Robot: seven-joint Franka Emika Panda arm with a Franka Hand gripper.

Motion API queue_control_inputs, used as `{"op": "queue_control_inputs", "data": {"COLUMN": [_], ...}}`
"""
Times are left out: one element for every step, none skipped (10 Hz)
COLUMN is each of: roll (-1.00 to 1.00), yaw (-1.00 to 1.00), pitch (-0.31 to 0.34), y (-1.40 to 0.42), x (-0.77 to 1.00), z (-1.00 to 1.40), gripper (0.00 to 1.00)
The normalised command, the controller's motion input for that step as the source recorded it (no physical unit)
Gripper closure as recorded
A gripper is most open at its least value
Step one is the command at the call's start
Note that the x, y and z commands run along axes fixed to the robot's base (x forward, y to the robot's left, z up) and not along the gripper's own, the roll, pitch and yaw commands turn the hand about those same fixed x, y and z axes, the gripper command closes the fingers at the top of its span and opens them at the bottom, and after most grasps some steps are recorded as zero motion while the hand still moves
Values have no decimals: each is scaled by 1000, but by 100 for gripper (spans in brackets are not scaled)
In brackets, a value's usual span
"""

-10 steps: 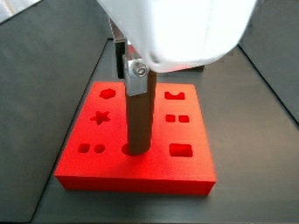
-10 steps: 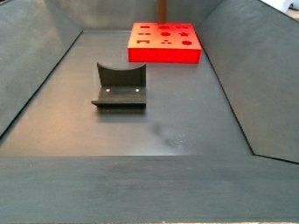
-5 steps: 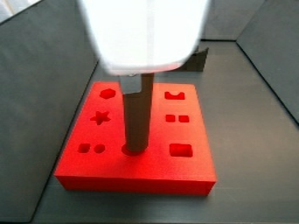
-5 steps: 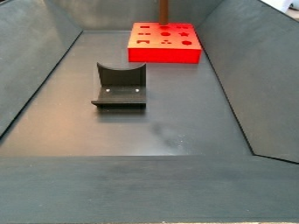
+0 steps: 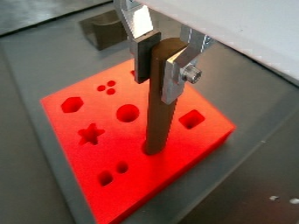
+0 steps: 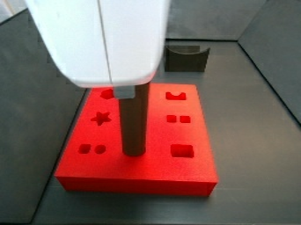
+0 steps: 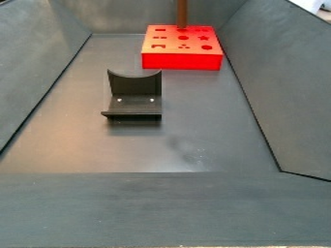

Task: Pick up the oval object. Move up. Place the oval object on the fixture. Regrasp the oval object. Move to above the board. Insert the oval object.
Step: Insert the oval object.

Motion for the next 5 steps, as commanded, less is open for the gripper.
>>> {"op": "queue_control_inputs", "data": {"roll": [0, 0, 0, 0, 0], "yaw": [-43, 0, 0, -123, -11], "pitch": [6, 0, 0, 0, 0], "y": [0, 26, 149, 209, 0], "x": [26, 0, -77, -291, 0], "z": [0, 0, 0, -74, 0], "gripper": [100, 100, 100, 100, 100]}}
